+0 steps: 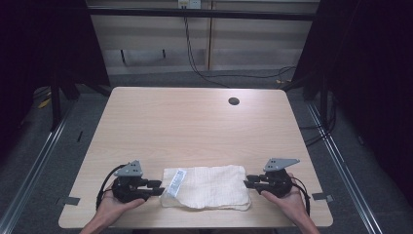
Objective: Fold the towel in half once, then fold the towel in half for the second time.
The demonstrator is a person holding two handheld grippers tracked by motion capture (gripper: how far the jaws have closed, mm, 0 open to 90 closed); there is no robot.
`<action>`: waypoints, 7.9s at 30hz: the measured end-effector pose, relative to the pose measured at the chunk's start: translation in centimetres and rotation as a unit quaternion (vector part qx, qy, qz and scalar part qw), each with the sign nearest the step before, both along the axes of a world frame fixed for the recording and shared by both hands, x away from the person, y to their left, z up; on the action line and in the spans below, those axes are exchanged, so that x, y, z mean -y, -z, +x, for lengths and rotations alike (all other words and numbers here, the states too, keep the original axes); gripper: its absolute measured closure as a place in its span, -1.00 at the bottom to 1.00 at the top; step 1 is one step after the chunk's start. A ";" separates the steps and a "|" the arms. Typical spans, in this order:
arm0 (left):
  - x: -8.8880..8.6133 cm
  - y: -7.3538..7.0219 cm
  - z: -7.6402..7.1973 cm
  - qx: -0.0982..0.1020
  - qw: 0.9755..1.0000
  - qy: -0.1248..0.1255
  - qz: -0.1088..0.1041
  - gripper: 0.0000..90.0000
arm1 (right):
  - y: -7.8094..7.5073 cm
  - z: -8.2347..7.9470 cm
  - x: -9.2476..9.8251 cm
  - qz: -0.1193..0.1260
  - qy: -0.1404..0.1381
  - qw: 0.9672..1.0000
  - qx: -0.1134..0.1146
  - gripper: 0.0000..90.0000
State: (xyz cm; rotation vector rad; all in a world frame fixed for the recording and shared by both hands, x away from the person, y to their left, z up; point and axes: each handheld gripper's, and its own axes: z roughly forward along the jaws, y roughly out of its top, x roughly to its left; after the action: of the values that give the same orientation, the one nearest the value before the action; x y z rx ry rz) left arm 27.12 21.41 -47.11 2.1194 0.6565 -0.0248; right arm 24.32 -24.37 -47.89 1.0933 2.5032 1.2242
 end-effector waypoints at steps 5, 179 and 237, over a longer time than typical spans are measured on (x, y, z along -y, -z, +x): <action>0.3 0.2 0.9 -0.001 1.000 -0.008 0.005 0.52 | 0.3 0.9 -0.6 -0.014 0.011 1.000 0.004 0.43; 4.5 1.1 8.6 -0.074 0.997 -0.005 -0.018 0.89 | 0.0 2.0 -20.0 0.003 -0.156 0.988 -0.001 0.83; 5.1 -4.1 10.3 -0.061 0.996 -0.042 -0.052 0.88 | -4.9 2.9 -19.5 0.106 -0.109 0.987 0.042 0.83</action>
State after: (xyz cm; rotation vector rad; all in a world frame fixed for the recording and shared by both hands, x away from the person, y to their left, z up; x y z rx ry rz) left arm 37.38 16.32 -43.02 2.0002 0.7992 -0.1395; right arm 27.25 -4.84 -43.00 0.8011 2.5263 1.5915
